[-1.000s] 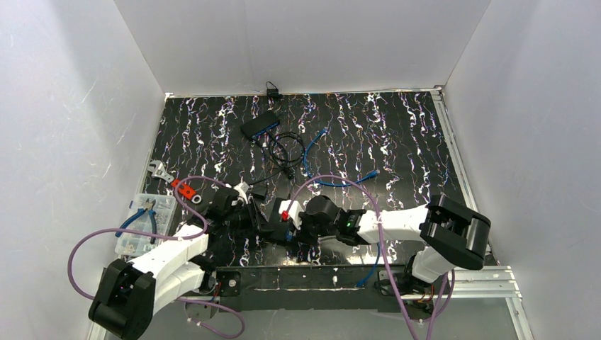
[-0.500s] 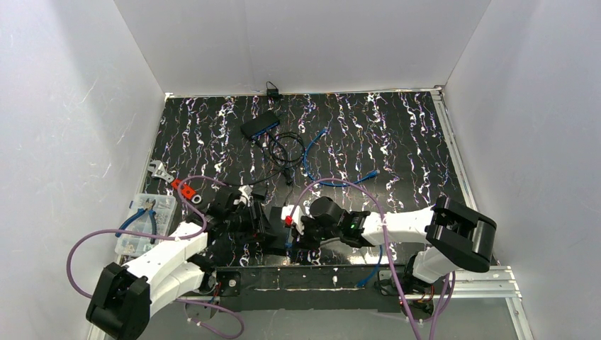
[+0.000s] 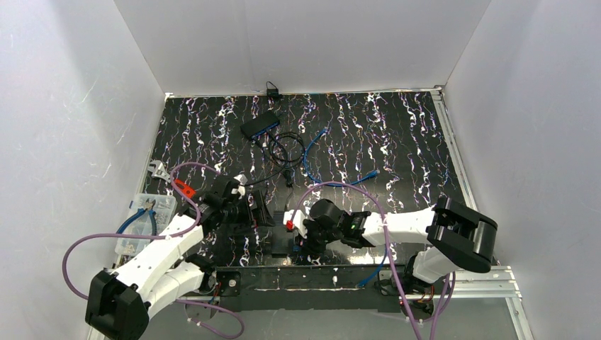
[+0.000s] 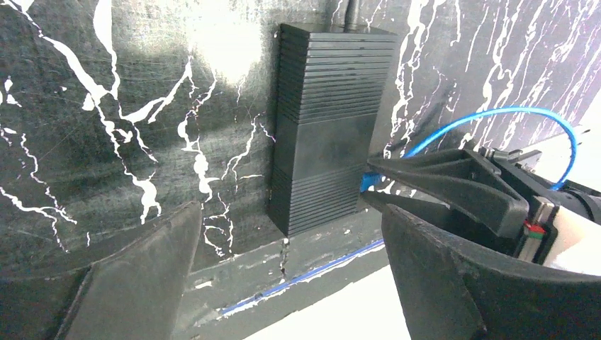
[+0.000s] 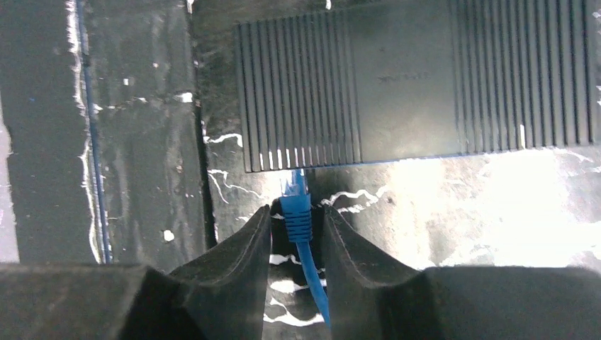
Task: Insert the plug into the switch port
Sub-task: Insert the connector into the switch port.
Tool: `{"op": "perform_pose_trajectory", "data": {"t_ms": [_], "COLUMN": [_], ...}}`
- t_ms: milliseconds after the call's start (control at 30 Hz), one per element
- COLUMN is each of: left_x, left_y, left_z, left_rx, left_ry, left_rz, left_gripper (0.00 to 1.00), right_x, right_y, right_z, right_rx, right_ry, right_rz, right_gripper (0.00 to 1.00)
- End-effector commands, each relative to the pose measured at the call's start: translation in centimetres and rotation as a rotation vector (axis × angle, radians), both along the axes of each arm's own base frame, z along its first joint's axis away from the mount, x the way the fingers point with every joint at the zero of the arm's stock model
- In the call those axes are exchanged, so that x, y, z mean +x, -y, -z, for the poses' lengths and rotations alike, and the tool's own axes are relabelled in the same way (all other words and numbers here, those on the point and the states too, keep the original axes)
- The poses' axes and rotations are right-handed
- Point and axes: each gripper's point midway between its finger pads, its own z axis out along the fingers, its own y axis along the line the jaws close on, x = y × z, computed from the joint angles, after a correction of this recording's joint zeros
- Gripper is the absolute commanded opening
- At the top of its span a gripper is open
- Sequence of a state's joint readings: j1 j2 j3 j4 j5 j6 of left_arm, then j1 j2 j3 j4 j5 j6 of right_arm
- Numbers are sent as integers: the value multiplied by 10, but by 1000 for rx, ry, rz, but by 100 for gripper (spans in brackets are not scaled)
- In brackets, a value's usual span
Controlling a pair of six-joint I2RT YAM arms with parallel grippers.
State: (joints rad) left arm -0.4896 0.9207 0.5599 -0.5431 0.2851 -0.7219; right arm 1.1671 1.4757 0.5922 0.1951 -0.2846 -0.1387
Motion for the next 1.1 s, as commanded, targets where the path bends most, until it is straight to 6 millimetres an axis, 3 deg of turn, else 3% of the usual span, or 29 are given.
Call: {"op": "perform_pose_trajectory", "data": {"t_ms": [0, 333, 500, 733, 900, 1067], "left_x": [3, 6, 5, 6, 6, 8], "left_y": [-3, -6, -6, -10, -12, -11], "left_z": [-27, -53, -58, -62, -61, -61], "left_rx": [11, 11, 7, 26, 38, 34], "left_ry": [60, 135, 153, 179, 188, 192], "left_rz": [24, 47, 59, 73, 85, 92], "left_gripper": [98, 98, 98, 98, 98, 98], "right_x": [28, 102, 149, 207, 233, 257], "right_y": [-8, 16, 44, 86, 78, 68], "right_z": [-44, -126, -148, -150, -147, -129], "right_rx": [73, 143, 120, 19, -30, -55], "right_ry": [144, 377, 356, 111, 55, -58], "right_rz": [83, 399, 654, 1046, 1089, 1189], "right_gripper": [44, 66, 73, 79, 80, 80]}}
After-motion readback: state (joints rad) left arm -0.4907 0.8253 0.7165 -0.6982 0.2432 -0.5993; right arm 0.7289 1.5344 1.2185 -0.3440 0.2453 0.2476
